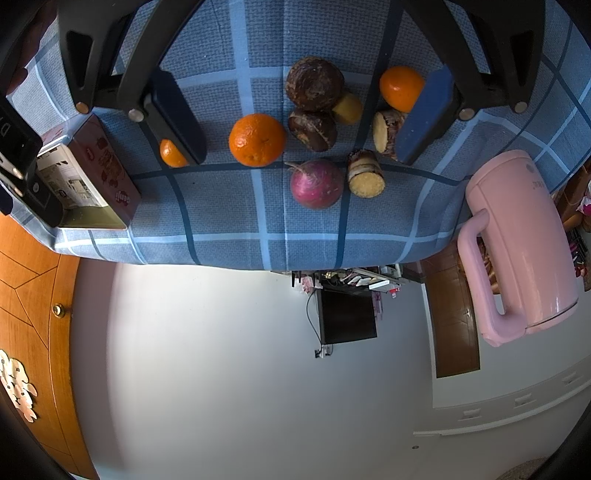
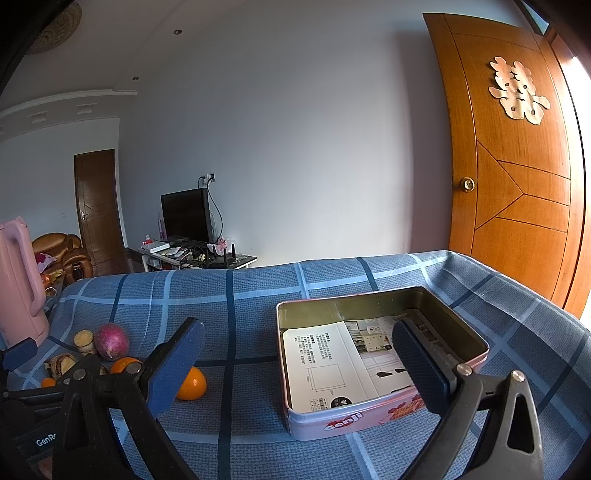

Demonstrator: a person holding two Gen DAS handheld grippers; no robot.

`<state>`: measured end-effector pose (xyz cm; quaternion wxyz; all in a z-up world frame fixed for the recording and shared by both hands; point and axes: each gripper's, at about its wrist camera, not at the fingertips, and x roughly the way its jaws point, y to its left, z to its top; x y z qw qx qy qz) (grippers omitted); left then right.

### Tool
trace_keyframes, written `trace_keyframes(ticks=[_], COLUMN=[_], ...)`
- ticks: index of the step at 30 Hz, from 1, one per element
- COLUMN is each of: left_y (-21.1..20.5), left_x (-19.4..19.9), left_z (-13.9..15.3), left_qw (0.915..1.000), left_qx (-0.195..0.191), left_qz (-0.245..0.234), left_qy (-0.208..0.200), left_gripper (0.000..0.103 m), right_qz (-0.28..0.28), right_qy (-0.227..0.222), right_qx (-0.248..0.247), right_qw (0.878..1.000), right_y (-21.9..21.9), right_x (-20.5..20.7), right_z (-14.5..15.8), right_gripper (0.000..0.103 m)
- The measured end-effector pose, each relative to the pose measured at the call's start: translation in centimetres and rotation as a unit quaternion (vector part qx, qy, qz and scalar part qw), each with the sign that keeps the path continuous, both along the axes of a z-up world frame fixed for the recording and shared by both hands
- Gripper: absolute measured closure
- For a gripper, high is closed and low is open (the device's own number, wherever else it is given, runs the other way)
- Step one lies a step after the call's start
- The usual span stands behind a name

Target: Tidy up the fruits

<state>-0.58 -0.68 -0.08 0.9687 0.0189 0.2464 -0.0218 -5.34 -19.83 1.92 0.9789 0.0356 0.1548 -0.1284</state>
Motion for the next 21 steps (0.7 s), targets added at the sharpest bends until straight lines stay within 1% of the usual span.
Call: trace_keyframes(ticks=[6,7,9,11,17,18,19,20,21], left_y=[0.1,0.2,0.5,1.3,7.5,8.3,9.4,10.2,11.0], left_x=[0.1,0.1,0.3,0.6,2.0,2.1,2.2,2.4,2.6], left_z=[0.0,0.0,0.2,0.5,2.0,2.0,2.0,1.9,1.9], left_qw=[0.9999,0.9999,0.9995,0.9991,0.9973,0.9968,0.996,0.9955,0.9947], left_qx=[0.0,0.004,0.028,0.042,0.015,0.012,0.007,0.006,0.003], left_qz=[-0.008,-0.012,-0.009,0.003,0.068,0.076,0.085,0.09,0.097], left_qy=[0.007,0.009,0.01,0.012,0.024,0.024,0.025,0.029,0.034], left_gripper=[0.0,0.0,0.0,0.0,0.0,0.0,0.0,0.0,0.0], right_qz=[0.003,0.004,0.007,0.014,0.057,0.069,0.082,0.093,0.113], right_qy=[0.001,0.001,0.002,0.002,0.004,0.006,0.01,0.016,0.031], right_qx=[0.003,0.004,0.004,0.005,0.014,0.014,0.013,0.013,0.014], right_qw=[1.0,1.0,1.0,1.0,0.998,0.998,0.997,0.995,0.993], right_y=[0.0,0.0,0.1,0.2,1.0,1.3,1.7,2.1,2.7], right_x=[-0.1,-0.1,-0.1,-0.2,-0.3,-0.3,-0.2,-0.1,0.4], right_z=[0.1,0.1,0.1,0.1,0.0,0.0,-0.1,-0.2,-0.4], right_gripper=[0.001,0.001,0.001,0.001,0.003,0.008,0.018,0.023,0.032])
